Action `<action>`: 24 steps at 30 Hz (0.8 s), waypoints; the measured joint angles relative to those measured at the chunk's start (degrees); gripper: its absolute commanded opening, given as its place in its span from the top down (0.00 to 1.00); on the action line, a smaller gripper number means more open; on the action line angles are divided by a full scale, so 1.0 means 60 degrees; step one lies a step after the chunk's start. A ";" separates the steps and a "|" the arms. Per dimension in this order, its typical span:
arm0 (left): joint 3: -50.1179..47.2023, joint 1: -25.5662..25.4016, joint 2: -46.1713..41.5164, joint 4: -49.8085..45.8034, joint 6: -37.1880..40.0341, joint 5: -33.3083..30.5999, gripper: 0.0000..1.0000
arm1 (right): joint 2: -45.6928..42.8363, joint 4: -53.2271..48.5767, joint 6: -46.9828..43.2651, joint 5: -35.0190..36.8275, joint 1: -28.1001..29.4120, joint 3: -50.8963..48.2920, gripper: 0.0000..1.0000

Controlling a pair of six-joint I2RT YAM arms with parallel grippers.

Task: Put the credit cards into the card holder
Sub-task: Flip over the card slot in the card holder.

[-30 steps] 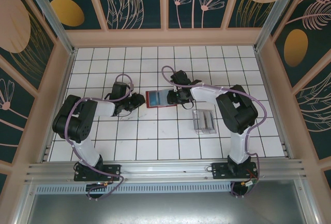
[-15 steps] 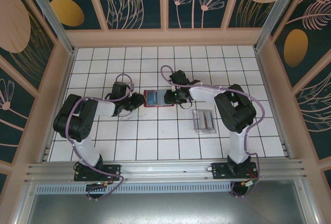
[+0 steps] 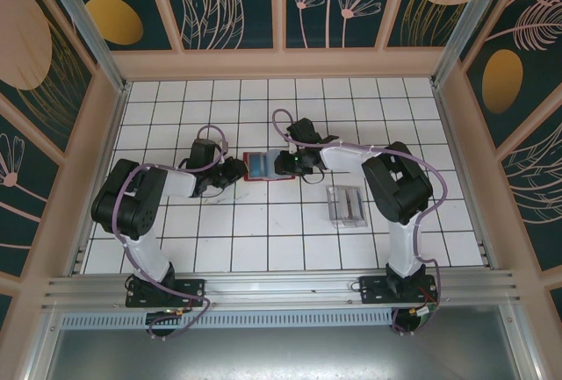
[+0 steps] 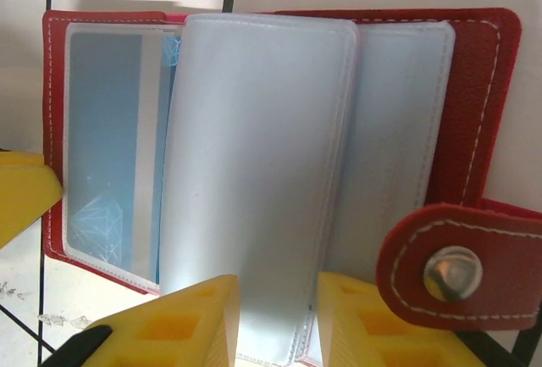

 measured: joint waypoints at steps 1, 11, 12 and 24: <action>0.0000 0.0000 0.0000 0.0000 0.0000 0.0000 0.79 | 0.0000 0.0007 0.0000 -0.0007 0.0000 0.0000 0.74; 0.0000 -0.0011 0.0000 0.0000 0.0004 0.0004 0.79 | 0.0000 0.0018 0.0055 -0.0007 0.0000 0.0000 0.82; 0.0000 -0.0011 0.0000 0.0000 0.0004 0.0000 0.79 | 0.0000 0.0022 0.0055 -0.0007 0.0000 0.0000 0.80; 0.0000 -0.0025 0.0004 0.0000 0.0007 0.0000 0.79 | 0.0000 0.0386 0.0127 -0.0299 0.0000 0.0058 0.68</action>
